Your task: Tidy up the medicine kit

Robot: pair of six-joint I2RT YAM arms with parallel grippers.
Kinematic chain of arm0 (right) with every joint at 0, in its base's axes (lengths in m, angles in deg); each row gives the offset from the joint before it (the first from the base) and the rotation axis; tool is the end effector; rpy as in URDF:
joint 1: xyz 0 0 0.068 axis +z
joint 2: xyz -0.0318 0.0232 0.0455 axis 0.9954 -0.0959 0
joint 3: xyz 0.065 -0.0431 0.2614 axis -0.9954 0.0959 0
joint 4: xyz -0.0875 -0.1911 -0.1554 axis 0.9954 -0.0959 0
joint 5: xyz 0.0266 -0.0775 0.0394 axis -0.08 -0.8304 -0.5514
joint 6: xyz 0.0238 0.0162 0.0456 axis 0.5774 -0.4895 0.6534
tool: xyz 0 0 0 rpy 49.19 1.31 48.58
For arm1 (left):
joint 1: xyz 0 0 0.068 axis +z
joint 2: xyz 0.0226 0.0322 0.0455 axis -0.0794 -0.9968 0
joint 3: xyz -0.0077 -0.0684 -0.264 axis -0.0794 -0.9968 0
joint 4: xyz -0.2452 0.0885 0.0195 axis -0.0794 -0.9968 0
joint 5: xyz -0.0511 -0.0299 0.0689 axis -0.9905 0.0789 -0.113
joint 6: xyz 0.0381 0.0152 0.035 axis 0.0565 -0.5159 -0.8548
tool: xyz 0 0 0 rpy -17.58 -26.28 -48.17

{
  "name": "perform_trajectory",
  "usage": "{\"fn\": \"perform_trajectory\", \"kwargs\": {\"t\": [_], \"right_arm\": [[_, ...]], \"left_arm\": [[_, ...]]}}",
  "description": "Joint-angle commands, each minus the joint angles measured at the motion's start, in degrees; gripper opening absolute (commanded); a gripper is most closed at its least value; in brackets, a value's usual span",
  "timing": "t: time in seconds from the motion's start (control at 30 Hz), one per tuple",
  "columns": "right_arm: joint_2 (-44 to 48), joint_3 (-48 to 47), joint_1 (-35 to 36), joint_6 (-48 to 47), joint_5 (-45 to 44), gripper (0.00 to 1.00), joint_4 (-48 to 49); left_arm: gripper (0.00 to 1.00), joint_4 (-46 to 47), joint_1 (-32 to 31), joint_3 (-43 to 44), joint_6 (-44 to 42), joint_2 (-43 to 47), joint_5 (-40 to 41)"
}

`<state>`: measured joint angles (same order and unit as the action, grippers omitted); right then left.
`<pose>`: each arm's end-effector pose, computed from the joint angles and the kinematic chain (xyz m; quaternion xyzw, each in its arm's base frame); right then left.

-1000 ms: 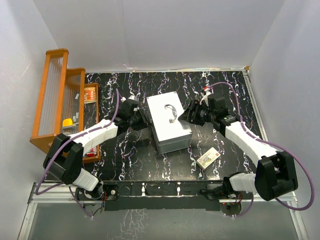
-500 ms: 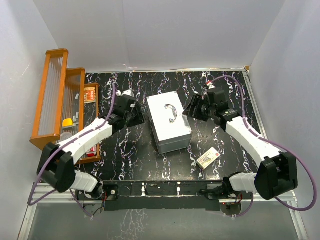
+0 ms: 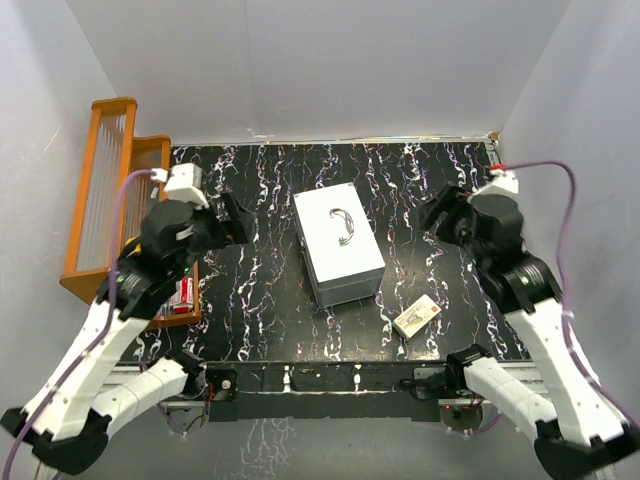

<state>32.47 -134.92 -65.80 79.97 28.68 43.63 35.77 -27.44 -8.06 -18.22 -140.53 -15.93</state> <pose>0.1677 0.0503 0.3757 0.1390 0.8324 0.1602 0.5119 0.1597 -0.0891 0.4026 -0.0474 0.7961 -0.2072 0.5667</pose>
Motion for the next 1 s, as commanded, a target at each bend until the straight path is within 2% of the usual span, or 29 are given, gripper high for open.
{"fn": "perform_trajectory", "kwargs": {"t": [0.0, 0.07, 0.13, 0.17, 0.3, 0.6, 0.97], "right_arm": [[8.7, -3.5, 0.0, -2.4, -10.8, 0.74, -5.3], [11.4, -6.0, 0.0, -2.6, -13.9, 0.82, -8.7], [13.0, -8.9, 0.0, -3.4, -15.5, 0.95, -11.5], [13.6, -10.1, 0.0, -3.8, -16.2, 0.98, -12.6], [15.8, -13.9, 0.0, -4.6, -19.9, 0.98, -15.4], [20.9, -14.9, 0.0, -7.1, -27.3, 0.98, -14.5], [22.6, -13.6, -0.1, -8.3, -27.4, 0.98, -11.2]], "left_arm": [[0.99, -6.3, 0.2, 6.2, -5.9, 4.6, 2.4], [0.99, -8.6, 0.2, 9.8, -7.2, 5.4, 2.1], [0.99, -10.7, 0.2, 13.6, -8.2, 6.0, 2.3], [0.99, -11.4, 0.2, 15.2, -9.0, 6.5, 2.3], [0.99, -12.0, 0.2, 18.3, -11.4, 8.7, 2.8], [0.99, -12.1, 0.2, 19.3, -12.9, 13.6, 4.2], [0.99, -12.1, 0.2, 18.5, -12.8, 15.8, 5.5]]}}
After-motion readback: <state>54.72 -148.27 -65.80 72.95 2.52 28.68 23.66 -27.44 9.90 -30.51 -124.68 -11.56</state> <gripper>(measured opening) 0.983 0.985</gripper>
